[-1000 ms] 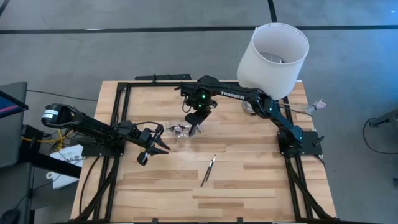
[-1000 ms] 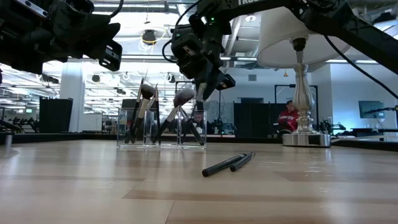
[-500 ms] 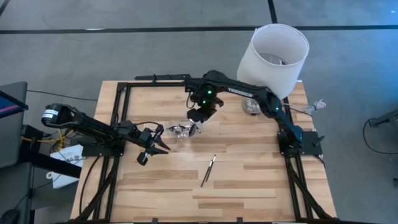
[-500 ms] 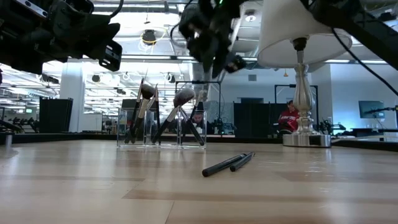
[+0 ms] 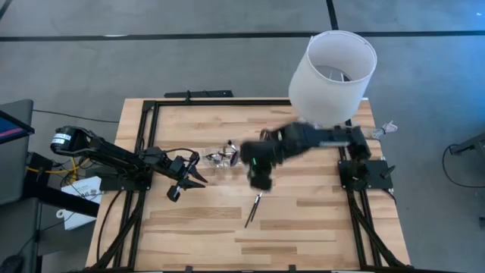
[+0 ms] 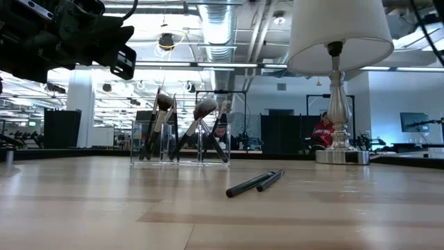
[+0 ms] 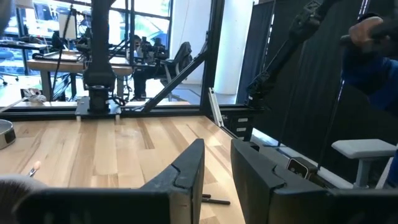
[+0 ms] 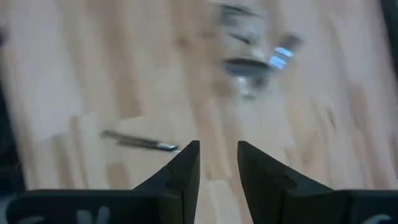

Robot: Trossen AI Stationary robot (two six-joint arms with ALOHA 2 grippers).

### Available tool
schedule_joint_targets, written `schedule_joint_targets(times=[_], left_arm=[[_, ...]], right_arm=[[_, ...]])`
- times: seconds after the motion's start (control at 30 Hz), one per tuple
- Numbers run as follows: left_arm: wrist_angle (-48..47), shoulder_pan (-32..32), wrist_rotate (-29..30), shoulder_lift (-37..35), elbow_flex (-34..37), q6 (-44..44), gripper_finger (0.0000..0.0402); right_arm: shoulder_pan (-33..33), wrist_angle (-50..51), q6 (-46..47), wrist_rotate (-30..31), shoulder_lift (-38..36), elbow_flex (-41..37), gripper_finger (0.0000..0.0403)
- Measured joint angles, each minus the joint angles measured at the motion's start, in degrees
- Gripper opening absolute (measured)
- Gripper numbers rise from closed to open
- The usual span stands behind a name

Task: Pick & Place Makeup Supplies
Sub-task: Put the black makeup brush into the transparent organizer

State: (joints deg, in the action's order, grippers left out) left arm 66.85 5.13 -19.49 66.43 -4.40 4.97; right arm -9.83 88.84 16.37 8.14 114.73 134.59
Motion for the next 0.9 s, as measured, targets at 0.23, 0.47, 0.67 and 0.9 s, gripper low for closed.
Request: schedule_joint_targets(times=[0.23, 0.47, 0.67, 0.9], left_arm=[[0.0, 0.0, 0.0, 0.0, 0.0, 0.0, 0.0076], [0.1, 0.0, 0.0, 0.0, 0.0, 4.7, 0.0076], [0.7, 0.0, 0.0, -0.4, 0.0, 7.8, 0.0076], [1.1, -0.2, -0.1, -4.1, -1.8, 7.0, 0.0076]], right_arm=[[-12.1, -2.5, -14.6, -2.0, -0.5, 0.0, 0.0096], [-14.4, -4.7, -16.6, -2.1, -5.5, -0.4, 0.0087], [-13.8, -17.5, -21.2, -5.9, -11.8, -18.0, 0.0077], [-10.3, -50.2, -18.9, -8.4, -26.2, -59.2, 0.0074]])
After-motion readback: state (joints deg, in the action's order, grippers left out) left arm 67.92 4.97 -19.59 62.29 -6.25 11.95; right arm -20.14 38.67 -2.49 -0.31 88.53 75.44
